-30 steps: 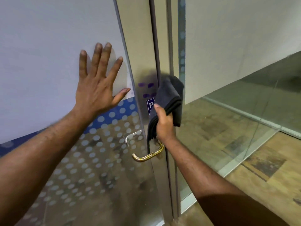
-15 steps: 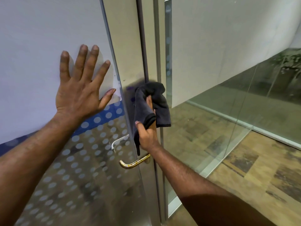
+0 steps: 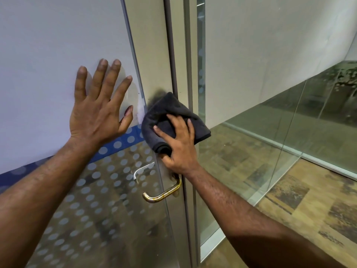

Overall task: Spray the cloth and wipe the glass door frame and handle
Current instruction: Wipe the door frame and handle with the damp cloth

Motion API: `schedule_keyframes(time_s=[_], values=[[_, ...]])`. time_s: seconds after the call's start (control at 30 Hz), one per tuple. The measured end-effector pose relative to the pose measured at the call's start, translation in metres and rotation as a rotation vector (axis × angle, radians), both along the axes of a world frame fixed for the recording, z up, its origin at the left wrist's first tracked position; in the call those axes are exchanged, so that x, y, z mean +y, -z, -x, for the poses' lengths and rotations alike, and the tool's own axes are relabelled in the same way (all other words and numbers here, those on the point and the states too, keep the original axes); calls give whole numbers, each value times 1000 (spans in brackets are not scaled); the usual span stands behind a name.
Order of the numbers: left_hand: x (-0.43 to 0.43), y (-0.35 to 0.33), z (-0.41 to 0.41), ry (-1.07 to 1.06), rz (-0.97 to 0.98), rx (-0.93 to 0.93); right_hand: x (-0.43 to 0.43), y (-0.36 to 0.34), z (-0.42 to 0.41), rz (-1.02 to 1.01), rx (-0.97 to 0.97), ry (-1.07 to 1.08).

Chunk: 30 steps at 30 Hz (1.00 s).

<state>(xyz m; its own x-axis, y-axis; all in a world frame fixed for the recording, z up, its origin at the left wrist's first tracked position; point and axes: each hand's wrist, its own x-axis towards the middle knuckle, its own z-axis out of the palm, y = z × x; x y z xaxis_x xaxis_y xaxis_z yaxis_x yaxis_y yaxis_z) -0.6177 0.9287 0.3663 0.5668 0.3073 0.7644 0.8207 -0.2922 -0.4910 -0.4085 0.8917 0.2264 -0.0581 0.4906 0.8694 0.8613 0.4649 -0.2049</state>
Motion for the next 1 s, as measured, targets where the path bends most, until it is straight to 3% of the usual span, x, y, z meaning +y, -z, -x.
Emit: schedule_keyframes(time_s=[0.17, 0.4, 0.5, 0.63, 0.87, 1.0], values=[[-2, 0, 0, -22, -29, 9, 13, -16, 4, 36, 67, -30], [-4, -1, -1, -32, -16, 7, 10, 18, -9, 129, -131, 88], [-5, -2, -1, -43, -3, 16, 11, 13, -4, 170, 28, 191], [-6, 0, -1, -42, -2, 14, 21, -12, 19, 128, 154, 162], [-6, 0, -2, -53, -9, 19, 7, 12, -13, 131, -134, 116], [-7, 1, -2, -57, -10, 17, 9, -2, -14, 162, 72, 124]])
